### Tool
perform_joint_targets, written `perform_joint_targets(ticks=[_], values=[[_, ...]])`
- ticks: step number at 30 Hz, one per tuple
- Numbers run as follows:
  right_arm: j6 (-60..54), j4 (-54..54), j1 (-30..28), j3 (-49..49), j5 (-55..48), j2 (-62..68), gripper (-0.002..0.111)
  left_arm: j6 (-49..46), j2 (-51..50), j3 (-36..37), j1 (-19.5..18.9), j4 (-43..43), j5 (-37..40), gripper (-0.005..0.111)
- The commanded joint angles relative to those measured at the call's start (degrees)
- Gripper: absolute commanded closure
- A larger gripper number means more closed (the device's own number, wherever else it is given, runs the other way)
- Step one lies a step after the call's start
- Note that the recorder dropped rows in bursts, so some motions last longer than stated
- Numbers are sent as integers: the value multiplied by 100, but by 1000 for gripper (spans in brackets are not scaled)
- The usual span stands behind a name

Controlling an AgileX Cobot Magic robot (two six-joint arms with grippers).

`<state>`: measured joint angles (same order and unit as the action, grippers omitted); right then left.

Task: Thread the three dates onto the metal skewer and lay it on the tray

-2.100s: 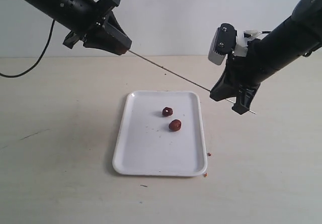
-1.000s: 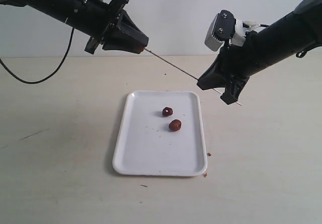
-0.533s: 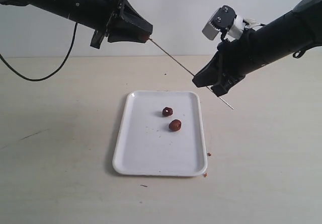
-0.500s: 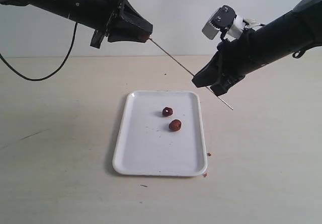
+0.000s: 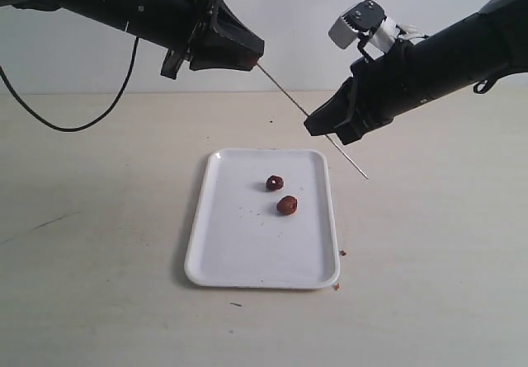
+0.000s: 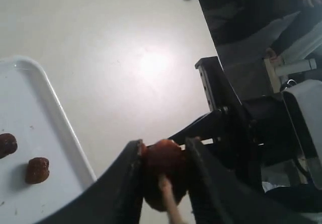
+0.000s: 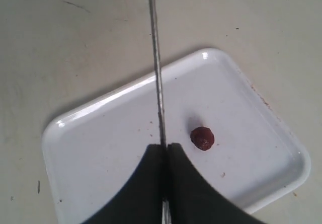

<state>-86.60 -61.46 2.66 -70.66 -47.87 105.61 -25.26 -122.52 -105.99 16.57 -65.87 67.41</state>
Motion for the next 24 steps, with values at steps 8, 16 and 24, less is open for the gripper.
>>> perform_joint_targets(ticks=[8, 16, 24], values=[[127, -483, 1, -56, 486, -16, 108, -165, -3, -14, 71, 13, 31, 31], [675, -674, 1, -56, 1638, -16, 108, -482, -3, -14, 59, 438, 48, 30], [2582, 1266, -34, -56, 2392, -26, 108, -873, -3, -14, 81, 1364, 220, 30]])
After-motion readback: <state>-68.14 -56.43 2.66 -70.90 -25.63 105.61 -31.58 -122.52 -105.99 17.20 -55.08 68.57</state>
